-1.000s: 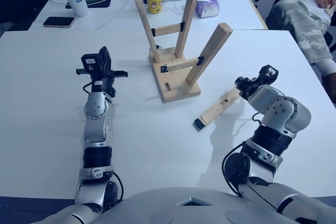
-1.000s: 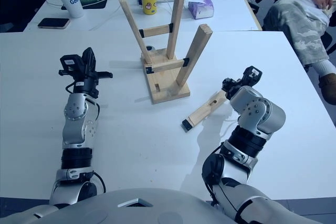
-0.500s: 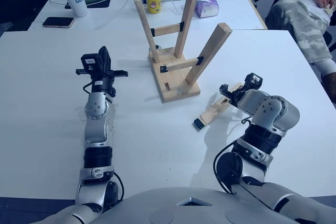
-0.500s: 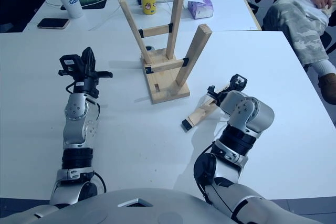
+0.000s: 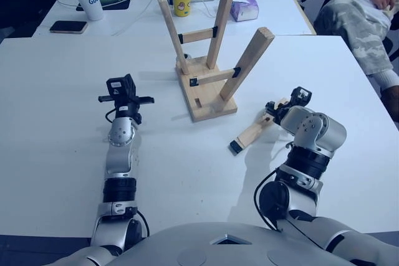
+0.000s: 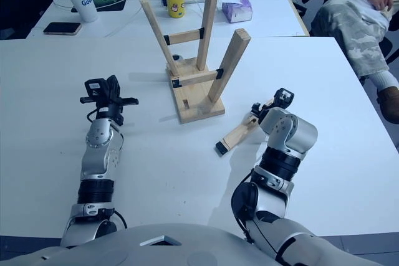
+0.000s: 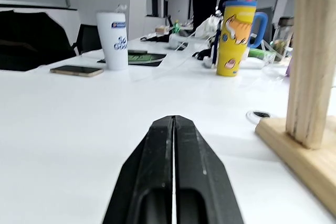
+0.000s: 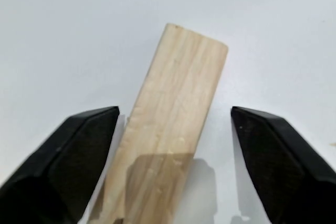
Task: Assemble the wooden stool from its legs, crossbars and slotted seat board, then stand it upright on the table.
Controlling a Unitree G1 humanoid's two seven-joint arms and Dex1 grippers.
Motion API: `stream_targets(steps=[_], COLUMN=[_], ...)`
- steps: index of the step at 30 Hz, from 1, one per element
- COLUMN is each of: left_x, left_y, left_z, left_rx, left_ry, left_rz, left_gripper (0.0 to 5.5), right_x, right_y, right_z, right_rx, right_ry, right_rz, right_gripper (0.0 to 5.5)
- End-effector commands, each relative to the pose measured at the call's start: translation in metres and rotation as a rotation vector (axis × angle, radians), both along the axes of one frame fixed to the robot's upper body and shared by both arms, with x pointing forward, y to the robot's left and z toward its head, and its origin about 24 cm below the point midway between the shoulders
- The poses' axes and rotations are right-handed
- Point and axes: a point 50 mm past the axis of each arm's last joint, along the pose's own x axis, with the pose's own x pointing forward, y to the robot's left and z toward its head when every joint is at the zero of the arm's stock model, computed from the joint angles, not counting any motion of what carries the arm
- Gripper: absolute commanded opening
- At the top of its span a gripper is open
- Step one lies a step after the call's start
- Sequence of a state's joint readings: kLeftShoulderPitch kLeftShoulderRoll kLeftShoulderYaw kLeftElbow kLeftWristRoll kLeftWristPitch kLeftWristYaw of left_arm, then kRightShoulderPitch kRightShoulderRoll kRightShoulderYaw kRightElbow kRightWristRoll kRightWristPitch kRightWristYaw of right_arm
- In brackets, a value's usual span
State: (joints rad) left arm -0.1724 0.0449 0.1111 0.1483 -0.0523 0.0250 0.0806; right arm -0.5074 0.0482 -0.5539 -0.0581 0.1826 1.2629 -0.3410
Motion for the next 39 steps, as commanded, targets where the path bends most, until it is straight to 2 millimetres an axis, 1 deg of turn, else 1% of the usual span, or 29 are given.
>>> stream_targets(steps=[1, 5, 7, 8, 11, 13, 19, 21, 25, 27, 30, 32, 34, 36, 37, 39], left_x=[-0.005, -0.004, -0.003, -0.003, -0.004, -0.004, -0.006, -0.005, -0.002, -0.001, 0.001, 0.001, 0.002, 0.002, 0.002, 0.002], left_y=[-0.001, -0.002, -0.002, -0.003, -0.004, -0.005, -0.007, -0.006, -0.007, -0.009, -0.008, -0.007, -0.007, -0.009, -0.009, -0.009], left_z=[-0.018, -0.015, -0.013, -0.012, -0.011, -0.01, -0.012, -0.01, -0.01, -0.006, -0.005, -0.005, -0.005, -0.002, -0.002, 0.001], left_rx=[0.03, 0.02, 0.017, 0.016, 0.008, 0.014, 0.013, 0.012, 0.013, 0.013, 0.016, 0.016, 0.013, 0.009, 0.008, 0.004], left_ry=[0.064, 0.042, 0.034, 0.031, 0.023, 0.015, 0.022, 0.018, 0.019, 0.003, 0.0, 0.001, -0.001, -0.014, -0.017, -0.03], left_rz=[0.02, 0.022, 0.023, 0.022, 0.016, 0.01, 0.004, 0.004, -0.004, -0.013, -0.021, -0.021, -0.019, -0.023, -0.026, -0.024], left_gripper=[0.0, 0.0, 0.0, 0.0, 0.0, 0.0, 0.0, 0.0, 0.0, 0.0, 0.0, 0.0, 0.0, 0.0, 0.0, 0.0], right_x=[0.004, 0.01, 0.013, 0.017, 0.021, 0.023, 0.028, 0.03, 0.031, 0.033, 0.039, 0.042, 0.047, 0.049, 0.048, 0.051], right_y=[-0.004, -0.016, -0.017, -0.012, -0.004, -0.008, -0.011, -0.009, -0.003, -0.005, -0.006, -0.006, -0.004, -0.01, -0.012, -0.017], right_z=[-0.011, -0.01, -0.009, -0.009, -0.008, -0.005, 0.005, 0.011, 0.015, 0.02, 0.036, 0.042, 0.054, 0.069, 0.072, 0.085], right_rx=[-0.014, -0.103, -0.119, -0.09, -0.022, -0.054, -0.088, -0.093, -0.077, -0.125, -0.117, -0.12, -0.155, -0.251, -0.276, -0.299], right_ry=[0.048, 0.021, 0.005, -0.009, -0.035, -0.068, -0.141, -0.176, -0.219, -0.253, -0.361, -0.399, -0.473, -0.567, -0.588, -0.67], right_rz=[0.039, 0.044, 0.066, 0.13, 0.235, 0.267, 0.296, 0.311, 0.36, 0.357, 0.319, 0.319, 0.332, 0.31, 0.302, 0.261], right_gripper=[3.2, 2.56, 2.22, 2.08, 2.07, 2.07, 2.07, 2.07, 2.07, 2.07, 2.07, 2.07, 2.07, 2.07, 2.07, 2.07])
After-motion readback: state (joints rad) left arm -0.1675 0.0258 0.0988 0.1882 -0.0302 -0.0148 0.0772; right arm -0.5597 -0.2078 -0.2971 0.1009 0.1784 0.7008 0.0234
